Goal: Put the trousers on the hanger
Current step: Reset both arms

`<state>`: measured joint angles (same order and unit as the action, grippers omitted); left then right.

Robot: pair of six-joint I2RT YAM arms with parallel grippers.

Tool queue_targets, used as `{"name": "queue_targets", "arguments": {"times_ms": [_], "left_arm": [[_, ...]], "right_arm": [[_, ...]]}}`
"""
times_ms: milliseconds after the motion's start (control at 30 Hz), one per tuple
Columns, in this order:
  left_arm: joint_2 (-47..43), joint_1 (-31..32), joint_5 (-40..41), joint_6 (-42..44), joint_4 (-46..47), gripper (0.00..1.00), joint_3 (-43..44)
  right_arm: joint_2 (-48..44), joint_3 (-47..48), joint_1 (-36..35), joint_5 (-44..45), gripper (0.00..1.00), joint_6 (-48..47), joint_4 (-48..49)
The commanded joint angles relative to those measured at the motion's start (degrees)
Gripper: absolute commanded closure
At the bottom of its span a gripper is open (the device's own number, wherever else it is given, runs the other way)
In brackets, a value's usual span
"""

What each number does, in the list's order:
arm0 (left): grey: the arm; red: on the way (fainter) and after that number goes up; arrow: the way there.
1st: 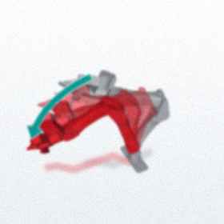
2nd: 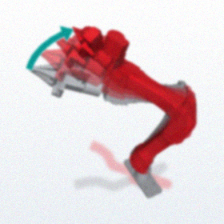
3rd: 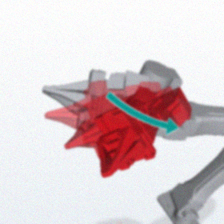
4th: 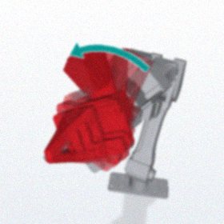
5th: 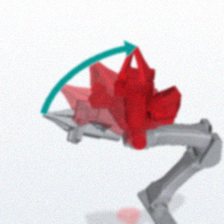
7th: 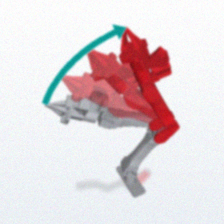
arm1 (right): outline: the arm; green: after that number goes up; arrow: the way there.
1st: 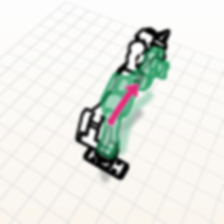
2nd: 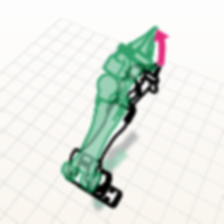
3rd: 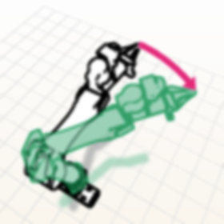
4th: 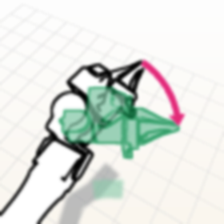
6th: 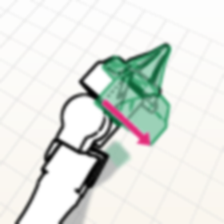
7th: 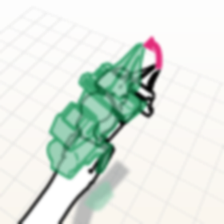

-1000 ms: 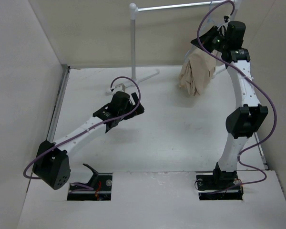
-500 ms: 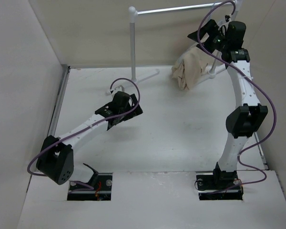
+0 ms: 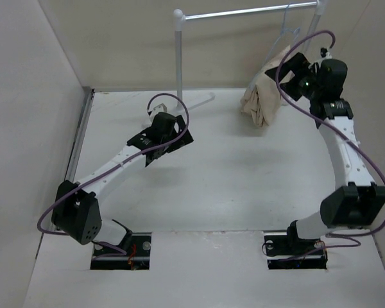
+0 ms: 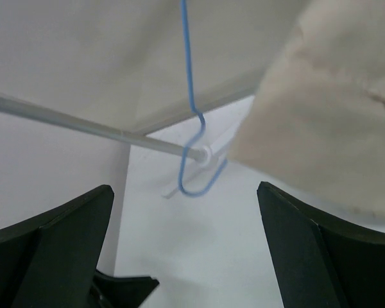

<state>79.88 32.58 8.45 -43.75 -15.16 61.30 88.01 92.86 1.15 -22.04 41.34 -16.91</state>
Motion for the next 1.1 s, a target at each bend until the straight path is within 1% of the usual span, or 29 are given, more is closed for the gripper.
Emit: {"name": "queue_targets", "arguments": {"times_ms": [0, 100, 200, 333, 433, 533, 600, 733, 800, 900, 1067], "left_arm": [[2.1, 1.2, 1.3, 0.5, -4.2, 0.0, 3.7], [3.9, 2.6, 1.3, 0.5, -5.9, 0.0, 5.1], [5.0, 3.8, 1.7, 0.5, -7.2, 0.0, 5.9], [6.1, 6.0, 3.9, 0.0, -10.1, 0.0, 7.3], [6.5, 7.6, 7.7, -1.0, -12.5, 0.0, 7.8], [6.5, 9.2, 11.4, -2.8, -15.0, 0.0, 8.4], [6.6, 10.5, 13.3, -4.3, -16.6, 0.0, 8.8], [6.8, 13.4, 14.8, -7.0, -17.2, 0.0, 8.8], [7.0, 14.7, 14.8, -8.1, -17.4, 0.0, 8.8], [7.4, 16.5, 15.1, -9.1, -17.1, 0.0, 9.3], [9.2, 17.1, 14.4, -8.4, -16.7, 0.0, 10.1]], "right_arm": [[-9.6, -13.5, 0.2, 4.5, 0.0, -0.1, 6.8], [-17.9, -26.0, 0.0, 8.0, 0.0, 0.1, 6.6], [-25.1, -35.8, -1.5, 12.7, 0.0, 0.3, 2.2], [-31.9, -45.6, -7.5, 23.9, 0.0, 0.2, -8.9], [-32.4, -50.6, -12.6, 32.6, 0.0, 0.0, -16.6], [-32.5, -52.3, -17.3, 36.6, 0.0, 0.4, -21.2], [-33.9, -53.0, -20.2, 37.1, 0.0, 0.8, -22.5], [-36.9, -55.2, -25.3, 36.0, 0.0, 2.3, -21.2], [-36.2, -55.5, -27.4, 35.8, 0.0, 3.2, -21.2], [-34.0, -53.8, -29.4, 35.1, 0.0, 2.6, -23.2], [-34.8, -52.7, -30.0, 37.9, 0.0, 1.9, -24.0]]}}
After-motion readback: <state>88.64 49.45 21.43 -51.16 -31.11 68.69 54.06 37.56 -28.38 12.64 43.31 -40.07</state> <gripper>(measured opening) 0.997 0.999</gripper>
